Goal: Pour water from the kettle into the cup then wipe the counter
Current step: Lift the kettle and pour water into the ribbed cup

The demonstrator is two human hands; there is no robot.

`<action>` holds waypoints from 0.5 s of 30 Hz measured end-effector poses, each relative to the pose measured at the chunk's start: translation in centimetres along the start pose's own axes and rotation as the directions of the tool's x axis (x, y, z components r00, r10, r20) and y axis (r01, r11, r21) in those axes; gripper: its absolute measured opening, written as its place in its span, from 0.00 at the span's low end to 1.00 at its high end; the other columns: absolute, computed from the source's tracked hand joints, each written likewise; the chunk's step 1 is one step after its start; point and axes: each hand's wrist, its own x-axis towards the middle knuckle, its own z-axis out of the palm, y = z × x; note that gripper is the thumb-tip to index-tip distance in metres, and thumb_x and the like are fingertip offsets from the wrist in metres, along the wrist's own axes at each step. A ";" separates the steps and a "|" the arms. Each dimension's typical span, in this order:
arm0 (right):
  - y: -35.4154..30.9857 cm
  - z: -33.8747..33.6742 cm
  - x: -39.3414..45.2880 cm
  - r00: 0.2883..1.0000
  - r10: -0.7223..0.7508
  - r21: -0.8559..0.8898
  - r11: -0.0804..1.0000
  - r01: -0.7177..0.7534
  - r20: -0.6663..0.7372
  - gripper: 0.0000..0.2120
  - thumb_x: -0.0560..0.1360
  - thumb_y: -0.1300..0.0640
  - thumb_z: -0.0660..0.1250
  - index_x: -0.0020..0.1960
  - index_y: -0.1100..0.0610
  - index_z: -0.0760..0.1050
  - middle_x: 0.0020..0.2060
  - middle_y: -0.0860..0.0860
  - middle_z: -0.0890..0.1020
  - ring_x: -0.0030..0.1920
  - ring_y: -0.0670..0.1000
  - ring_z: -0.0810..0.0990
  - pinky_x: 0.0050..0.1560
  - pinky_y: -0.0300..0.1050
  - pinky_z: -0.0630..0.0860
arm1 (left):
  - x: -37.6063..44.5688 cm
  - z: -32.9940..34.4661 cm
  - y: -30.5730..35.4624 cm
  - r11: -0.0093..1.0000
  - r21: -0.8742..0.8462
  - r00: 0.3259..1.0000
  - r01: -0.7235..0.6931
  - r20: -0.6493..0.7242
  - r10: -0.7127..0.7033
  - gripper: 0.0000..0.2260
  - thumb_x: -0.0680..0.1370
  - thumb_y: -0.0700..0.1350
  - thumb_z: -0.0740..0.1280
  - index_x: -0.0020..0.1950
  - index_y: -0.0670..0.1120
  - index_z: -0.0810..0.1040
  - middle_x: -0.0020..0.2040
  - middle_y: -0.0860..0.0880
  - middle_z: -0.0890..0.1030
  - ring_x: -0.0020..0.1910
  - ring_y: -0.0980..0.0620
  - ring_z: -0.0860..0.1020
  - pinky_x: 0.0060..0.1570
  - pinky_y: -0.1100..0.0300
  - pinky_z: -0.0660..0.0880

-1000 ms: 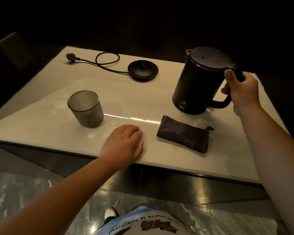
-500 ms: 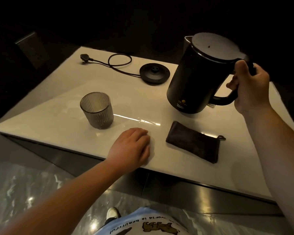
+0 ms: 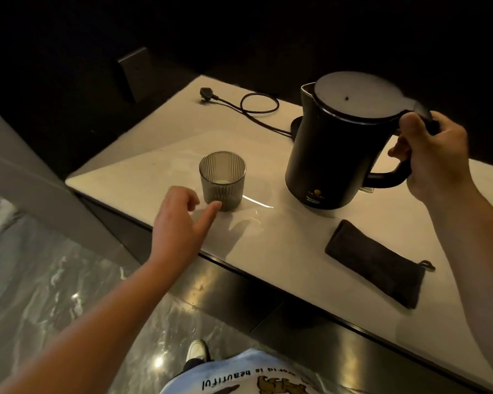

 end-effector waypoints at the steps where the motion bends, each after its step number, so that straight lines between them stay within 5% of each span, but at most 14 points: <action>1: -0.2 0.4 0.2 1.000 -0.007 -0.013 1.000 0.008 0.026 0.17 0.66 0.37 0.71 0.45 0.49 0.75 0.34 0.48 0.74 0.31 0.44 0.72 0.35 0.37 0.74 | 0.5 -0.1 -0.3 0.999 -0.021 0.999 0.034 -0.022 -0.035 0.18 0.72 0.55 0.71 0.53 0.48 0.70 0.49 0.50 0.73 0.43 0.56 0.72 0.45 0.58 0.73; 4: -0.7 1.3 0.8 0.994 -0.022 -0.071 0.997 0.029 0.104 0.19 0.65 0.36 0.72 0.45 0.49 0.75 0.35 0.49 0.75 0.32 0.44 0.74 0.34 0.36 0.74 | 2.3 0.2 -1.0 0.990 -0.103 0.993 0.096 0.084 -0.088 0.41 0.67 0.57 0.75 0.73 0.48 0.59 0.67 0.46 0.68 0.63 0.53 0.70 0.62 0.55 0.69; 7: -1.1 2.2 1.5 0.985 -0.029 -0.138 0.989 0.053 0.172 0.18 0.64 0.35 0.71 0.44 0.47 0.75 0.33 0.44 0.76 0.31 0.44 0.75 0.34 0.35 0.73 | 3.9 0.9 -1.2 0.973 -0.184 0.963 0.136 0.257 -0.086 0.53 0.62 0.62 0.75 0.78 0.52 0.47 0.77 0.49 0.57 0.74 0.50 0.60 0.71 0.50 0.61; 11: -2.0 3.0 2.2 0.965 -0.047 -0.221 0.969 0.107 0.260 0.17 0.63 0.32 0.71 0.42 0.44 0.75 0.30 0.43 0.78 0.32 0.46 0.76 0.33 0.36 0.73 | 5.0 1.8 -1.4 0.942 -0.281 0.913 0.183 0.405 -0.056 0.53 0.65 0.56 0.76 0.78 0.53 0.43 0.78 0.50 0.59 0.74 0.50 0.61 0.72 0.51 0.59; 15: -3.2 3.6 2.8 0.935 -0.070 -0.328 0.925 0.192 0.348 0.22 0.61 0.28 0.68 0.43 0.43 0.74 0.34 0.49 0.76 0.33 0.47 0.77 0.34 0.35 0.75 | 5.4 2.1 -1.7 0.943 -0.303 0.926 0.138 0.377 -0.014 0.46 0.68 0.52 0.76 0.78 0.50 0.51 0.75 0.49 0.65 0.71 0.51 0.66 0.69 0.55 0.63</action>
